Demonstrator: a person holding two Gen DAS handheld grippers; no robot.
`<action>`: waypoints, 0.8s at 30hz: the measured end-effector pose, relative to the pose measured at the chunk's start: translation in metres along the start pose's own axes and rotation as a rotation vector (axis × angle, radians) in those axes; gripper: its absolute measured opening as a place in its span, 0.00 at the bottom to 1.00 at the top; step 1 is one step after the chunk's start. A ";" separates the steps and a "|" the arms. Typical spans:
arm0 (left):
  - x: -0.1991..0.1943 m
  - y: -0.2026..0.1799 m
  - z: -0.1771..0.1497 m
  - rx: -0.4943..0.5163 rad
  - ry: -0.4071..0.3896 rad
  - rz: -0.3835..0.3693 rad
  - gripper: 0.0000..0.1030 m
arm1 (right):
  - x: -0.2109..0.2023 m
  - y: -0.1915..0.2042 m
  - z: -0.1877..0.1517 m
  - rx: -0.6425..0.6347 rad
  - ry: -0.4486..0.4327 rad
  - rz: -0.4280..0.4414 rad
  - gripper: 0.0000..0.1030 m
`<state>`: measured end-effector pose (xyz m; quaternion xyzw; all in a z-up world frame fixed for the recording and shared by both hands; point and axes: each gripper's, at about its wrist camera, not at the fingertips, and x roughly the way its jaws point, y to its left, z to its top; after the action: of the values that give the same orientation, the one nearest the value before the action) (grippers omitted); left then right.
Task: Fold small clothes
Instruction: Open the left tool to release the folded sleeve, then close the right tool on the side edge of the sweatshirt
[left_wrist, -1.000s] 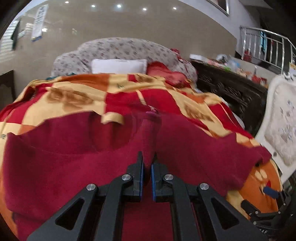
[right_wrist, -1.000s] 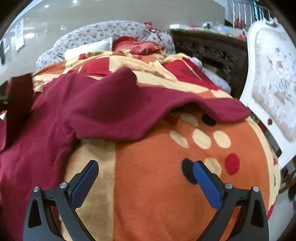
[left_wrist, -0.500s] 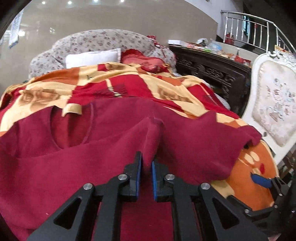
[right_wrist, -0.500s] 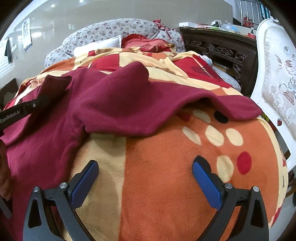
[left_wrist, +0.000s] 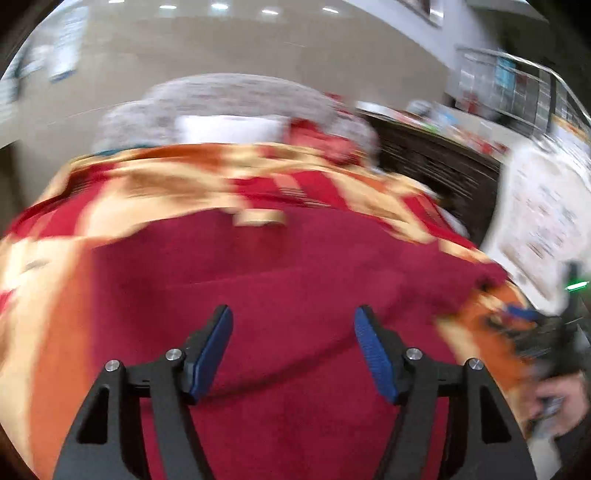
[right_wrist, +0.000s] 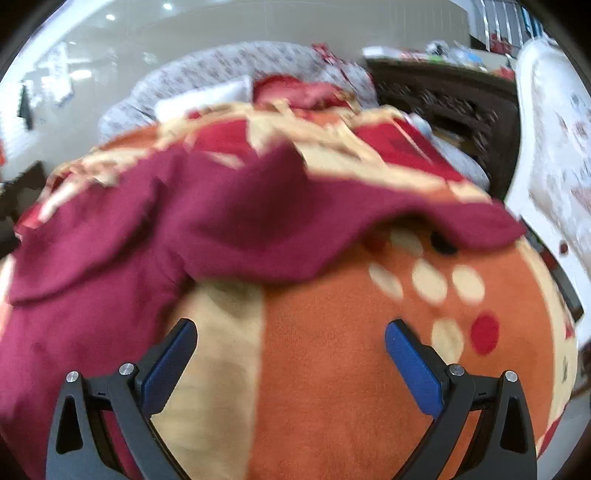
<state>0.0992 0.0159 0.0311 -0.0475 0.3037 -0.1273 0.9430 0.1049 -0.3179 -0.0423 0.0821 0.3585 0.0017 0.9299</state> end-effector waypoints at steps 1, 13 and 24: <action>-0.004 0.020 -0.002 -0.034 -0.009 0.036 0.66 | -0.015 0.003 0.010 -0.002 -0.051 0.030 1.00; -0.005 0.108 -0.039 -0.335 -0.070 0.161 0.66 | 0.089 0.065 0.062 0.222 0.304 0.538 0.85; -0.003 0.121 -0.044 -0.404 -0.047 0.160 0.66 | 0.102 0.062 0.077 0.286 0.282 0.661 0.15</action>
<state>0.0964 0.1330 -0.0231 -0.2141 0.3037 0.0127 0.9283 0.2352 -0.2624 -0.0441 0.3212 0.4337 0.2625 0.7999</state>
